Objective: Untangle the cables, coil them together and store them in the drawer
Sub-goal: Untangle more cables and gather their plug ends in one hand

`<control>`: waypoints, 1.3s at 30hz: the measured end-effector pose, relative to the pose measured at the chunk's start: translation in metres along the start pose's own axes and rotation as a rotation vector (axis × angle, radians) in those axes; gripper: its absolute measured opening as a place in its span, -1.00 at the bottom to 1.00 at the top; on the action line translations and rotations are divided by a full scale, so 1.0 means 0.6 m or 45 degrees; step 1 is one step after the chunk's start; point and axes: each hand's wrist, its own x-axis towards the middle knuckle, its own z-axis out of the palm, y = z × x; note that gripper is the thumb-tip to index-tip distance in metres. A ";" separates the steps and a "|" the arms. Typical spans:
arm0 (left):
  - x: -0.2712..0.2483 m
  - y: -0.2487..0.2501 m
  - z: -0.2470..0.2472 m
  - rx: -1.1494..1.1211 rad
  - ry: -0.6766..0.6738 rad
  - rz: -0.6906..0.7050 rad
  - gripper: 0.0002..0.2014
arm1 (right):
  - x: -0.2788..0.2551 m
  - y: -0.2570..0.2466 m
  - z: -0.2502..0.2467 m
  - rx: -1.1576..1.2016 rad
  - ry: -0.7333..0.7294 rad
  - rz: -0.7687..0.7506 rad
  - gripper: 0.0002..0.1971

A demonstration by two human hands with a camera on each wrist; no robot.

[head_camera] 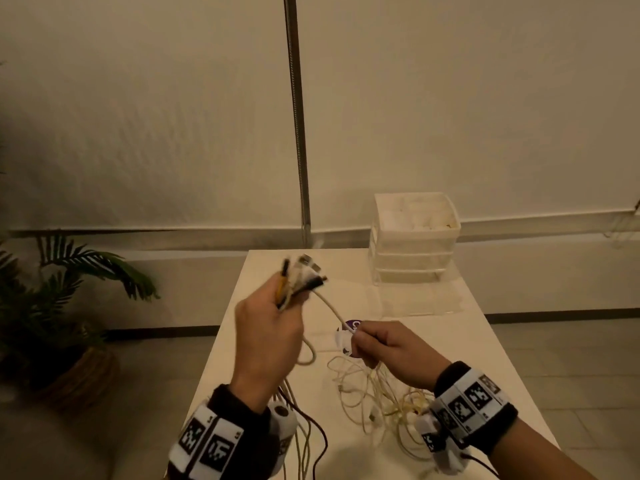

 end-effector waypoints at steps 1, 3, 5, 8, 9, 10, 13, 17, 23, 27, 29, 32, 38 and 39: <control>0.005 -0.001 -0.006 -0.026 0.067 -0.017 -0.74 | 0.000 0.016 0.005 -0.045 0.028 0.007 -0.68; 0.010 -0.004 -0.016 -0.033 0.161 -0.043 -0.82 | 0.003 0.044 0.008 -0.083 0.100 0.008 -0.68; 0.012 -0.010 -0.026 -0.101 0.288 -0.104 -0.90 | 0.012 0.057 0.010 -0.135 0.113 -0.005 -0.68; 0.022 -0.008 -0.047 -0.223 0.397 -0.180 -0.80 | 0.023 0.081 0.024 -0.238 0.089 0.055 -0.67; 0.025 -0.006 -0.054 -0.197 0.399 -0.188 -0.78 | 0.024 0.093 0.026 -0.241 0.141 0.070 -0.66; 0.027 -0.006 -0.062 -0.158 0.385 -0.205 -0.80 | 0.024 0.104 0.026 -0.215 0.209 0.083 -0.66; 0.029 -0.018 -0.081 -0.017 0.280 -0.315 -0.86 | 0.029 0.120 0.010 -0.103 0.348 0.121 -0.65; 0.012 -0.034 -0.101 0.049 0.234 -0.353 -0.89 | 0.024 0.106 -0.019 -0.157 0.485 0.161 -0.68; -0.022 -0.008 -0.013 0.144 -0.483 -0.015 -0.85 | 0.013 0.011 -0.011 -0.060 0.184 0.036 -0.73; -0.024 -0.021 0.043 0.297 -0.525 -0.018 -0.70 | 0.014 -0.030 -0.013 0.062 0.138 -0.096 -0.82; -0.021 -0.024 0.046 0.283 -0.504 -0.026 -0.72 | 0.011 -0.028 -0.020 0.088 0.147 -0.093 -0.80; -0.009 -0.011 0.037 0.255 -0.345 -0.020 -0.70 | 0.006 -0.018 -0.018 0.073 0.133 -0.079 -0.77; 0.028 0.018 -0.016 0.006 0.137 -0.096 -0.78 | -0.009 0.041 0.015 0.092 0.133 0.026 -0.70; 0.032 0.015 -0.023 -0.017 0.175 -0.113 -0.78 | -0.010 0.048 0.016 0.096 0.161 0.036 -0.69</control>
